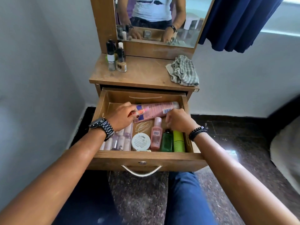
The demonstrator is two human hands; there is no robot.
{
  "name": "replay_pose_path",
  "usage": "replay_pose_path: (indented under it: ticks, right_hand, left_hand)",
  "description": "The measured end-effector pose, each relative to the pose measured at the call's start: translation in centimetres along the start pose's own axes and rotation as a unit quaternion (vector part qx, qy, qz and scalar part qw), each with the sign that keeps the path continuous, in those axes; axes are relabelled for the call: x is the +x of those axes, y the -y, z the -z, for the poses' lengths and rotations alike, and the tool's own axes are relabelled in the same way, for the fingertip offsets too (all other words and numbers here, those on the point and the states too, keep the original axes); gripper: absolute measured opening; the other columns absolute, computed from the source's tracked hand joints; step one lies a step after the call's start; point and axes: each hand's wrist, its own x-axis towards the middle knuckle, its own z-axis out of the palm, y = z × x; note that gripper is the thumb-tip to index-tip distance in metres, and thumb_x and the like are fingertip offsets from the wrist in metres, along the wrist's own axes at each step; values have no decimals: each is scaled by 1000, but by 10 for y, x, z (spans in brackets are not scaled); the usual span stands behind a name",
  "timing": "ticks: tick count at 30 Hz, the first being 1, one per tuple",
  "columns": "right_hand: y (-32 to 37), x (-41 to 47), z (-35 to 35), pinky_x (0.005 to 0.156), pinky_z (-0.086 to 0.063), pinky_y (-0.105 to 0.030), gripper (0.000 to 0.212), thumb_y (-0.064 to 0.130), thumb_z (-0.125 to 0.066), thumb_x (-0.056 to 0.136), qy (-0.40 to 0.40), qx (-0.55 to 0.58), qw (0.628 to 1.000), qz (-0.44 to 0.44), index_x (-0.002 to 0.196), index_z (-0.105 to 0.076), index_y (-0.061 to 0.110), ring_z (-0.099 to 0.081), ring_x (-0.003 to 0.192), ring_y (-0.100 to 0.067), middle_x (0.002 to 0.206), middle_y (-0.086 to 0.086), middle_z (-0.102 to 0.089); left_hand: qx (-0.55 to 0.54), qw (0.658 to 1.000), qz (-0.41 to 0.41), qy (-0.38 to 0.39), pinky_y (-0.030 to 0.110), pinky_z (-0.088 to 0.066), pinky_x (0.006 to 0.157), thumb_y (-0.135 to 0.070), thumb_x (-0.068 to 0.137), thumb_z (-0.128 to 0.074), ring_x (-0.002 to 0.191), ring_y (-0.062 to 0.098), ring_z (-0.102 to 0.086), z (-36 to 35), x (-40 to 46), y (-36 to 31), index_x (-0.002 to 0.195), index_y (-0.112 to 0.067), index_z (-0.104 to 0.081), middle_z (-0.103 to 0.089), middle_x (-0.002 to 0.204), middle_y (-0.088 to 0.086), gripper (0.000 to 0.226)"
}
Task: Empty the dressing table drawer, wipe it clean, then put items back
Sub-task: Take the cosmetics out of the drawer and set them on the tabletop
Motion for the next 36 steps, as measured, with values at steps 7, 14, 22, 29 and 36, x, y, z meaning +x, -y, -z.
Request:
replay_pose_path:
  ticks: [7,14,22,29,36]
  right_hand:
    - [12,16,-8,75,-45,-19,15,2,-59,83,89,60,991,76,93,-69,7,-59,92,-18,100,-2,-66]
    - [-1,27,-5,65,-51,-19,22,0,-48,81,-75,78,994,24,83,-67,12,-64,79,-26,97,-13,-68]
    - [3,36,-10,98,-42,-42,57,12,-57,84,-75,-141,982,98,138,-43,17,-41,118,-28,133,-3,-48]
    - [13,24,6,98,-37,-45,56,36,-58,85,6,-167,983,79,137,-44,24,-38,118,-29,128,-1,-46]
    - [34,51,3,80,-48,-38,23,13,-41,91,-39,-89,991,91,93,-64,10,-62,95,-31,97,-12,-67]
  left_hand:
    - [15,999,22,-24,29,-43,76,-21,95,-47,96,19,-51,1,2,5,119,-8,-58,-54,112,9,29]
    - [21,999,34,-27,29,-42,79,-20,95,-47,104,21,-50,0,2,6,117,-9,-59,-55,116,8,27]
    - [21,995,67,-73,39,-49,74,-19,94,-48,92,24,-56,6,2,9,112,-8,-60,-57,107,9,24]
    - [26,993,72,-89,33,-46,62,-21,95,-47,82,22,-54,7,1,9,108,-8,-60,-56,103,7,23]
    - [19,990,90,-111,31,-40,58,-23,96,-44,80,20,-51,7,4,11,109,-10,-59,-57,104,7,24]
